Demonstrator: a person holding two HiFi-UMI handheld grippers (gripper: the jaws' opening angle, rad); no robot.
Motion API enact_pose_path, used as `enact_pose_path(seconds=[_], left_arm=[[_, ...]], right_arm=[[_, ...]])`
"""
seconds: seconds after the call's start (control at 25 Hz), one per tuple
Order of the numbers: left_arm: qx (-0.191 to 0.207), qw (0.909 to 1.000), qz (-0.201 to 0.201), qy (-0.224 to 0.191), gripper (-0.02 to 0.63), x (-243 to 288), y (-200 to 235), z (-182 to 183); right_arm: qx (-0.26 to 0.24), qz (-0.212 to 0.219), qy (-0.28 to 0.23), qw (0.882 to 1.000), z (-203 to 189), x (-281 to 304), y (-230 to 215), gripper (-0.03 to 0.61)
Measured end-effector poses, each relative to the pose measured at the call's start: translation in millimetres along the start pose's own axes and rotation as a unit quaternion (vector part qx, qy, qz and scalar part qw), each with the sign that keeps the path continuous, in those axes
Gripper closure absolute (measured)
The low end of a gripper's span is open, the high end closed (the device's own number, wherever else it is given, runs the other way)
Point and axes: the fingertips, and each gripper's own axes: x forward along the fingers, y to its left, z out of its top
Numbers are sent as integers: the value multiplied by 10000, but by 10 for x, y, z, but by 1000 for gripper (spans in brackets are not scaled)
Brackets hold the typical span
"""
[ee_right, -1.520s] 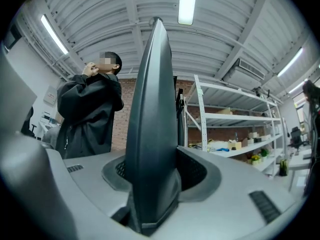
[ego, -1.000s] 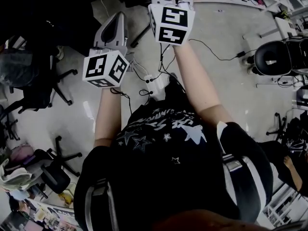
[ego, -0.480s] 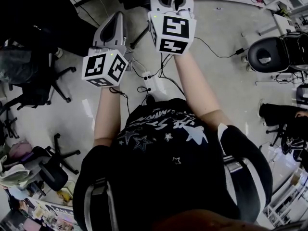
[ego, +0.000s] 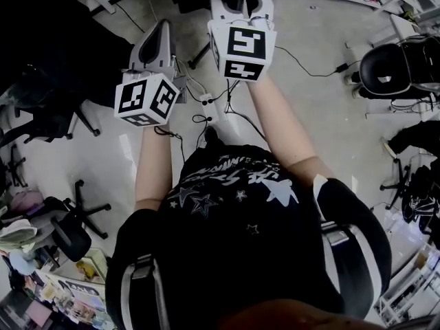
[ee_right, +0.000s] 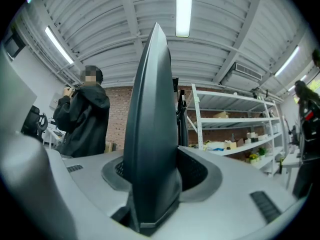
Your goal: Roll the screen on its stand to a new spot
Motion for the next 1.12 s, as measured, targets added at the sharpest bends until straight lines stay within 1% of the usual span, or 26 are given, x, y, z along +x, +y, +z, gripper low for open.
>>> enact_pose_path(seconds=[0.36, 0.68, 0.96, 1.12], left_arm=[[-7, 10000, 67, 20, 604, -302, -370, -53], [20, 9999, 88, 53, 604, -481, -633, -97], [104, 9998, 122, 79, 604, -596, -773, -112], [160, 9997, 159, 49, 604, -618, -802, -78]], right_arm=[[84, 50, -32, 9999, 33, -471, -179, 376], [94, 111, -109, 9998, 74, -813, -237, 374], [144, 202, 36, 9997, 50, -827, -350, 374], [137, 157, -41, 9998, 58, -835, -349, 374]])
